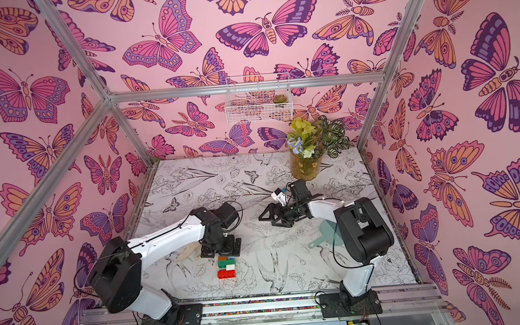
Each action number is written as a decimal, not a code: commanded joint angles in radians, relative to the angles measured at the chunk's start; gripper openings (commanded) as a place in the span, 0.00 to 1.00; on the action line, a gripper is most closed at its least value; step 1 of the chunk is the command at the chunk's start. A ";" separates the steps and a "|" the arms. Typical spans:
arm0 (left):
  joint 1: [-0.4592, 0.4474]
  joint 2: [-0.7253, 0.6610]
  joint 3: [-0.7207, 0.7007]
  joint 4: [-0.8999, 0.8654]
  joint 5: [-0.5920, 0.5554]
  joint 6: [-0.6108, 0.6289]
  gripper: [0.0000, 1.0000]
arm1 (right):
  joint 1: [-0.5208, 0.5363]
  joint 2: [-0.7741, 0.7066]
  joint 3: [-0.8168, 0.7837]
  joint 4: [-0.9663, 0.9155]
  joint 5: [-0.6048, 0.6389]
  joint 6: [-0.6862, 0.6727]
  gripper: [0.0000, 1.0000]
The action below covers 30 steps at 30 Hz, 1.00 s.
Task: Assemble the number 5 with lego
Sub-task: Place the lego brick at the center of the board, then reset both arms
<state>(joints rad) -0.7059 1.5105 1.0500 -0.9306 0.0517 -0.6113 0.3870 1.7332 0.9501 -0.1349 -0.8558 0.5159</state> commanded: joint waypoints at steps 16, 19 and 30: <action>0.499 -0.316 -0.645 1.534 -0.432 0.704 1.00 | -0.009 -0.338 -0.161 0.126 1.090 -0.167 0.99; 0.565 -0.150 -0.629 1.608 -0.346 0.694 1.00 | -0.017 -0.384 -0.219 0.195 1.231 -0.215 0.99; 0.701 0.039 -0.711 1.923 -0.040 0.646 1.00 | -0.201 -0.594 -0.551 0.653 1.347 -0.374 0.99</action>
<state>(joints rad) -0.0257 1.5108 0.3729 0.8276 -0.1360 0.0425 0.2234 1.1744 0.4652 0.3370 0.4519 0.1993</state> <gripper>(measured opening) 0.997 0.987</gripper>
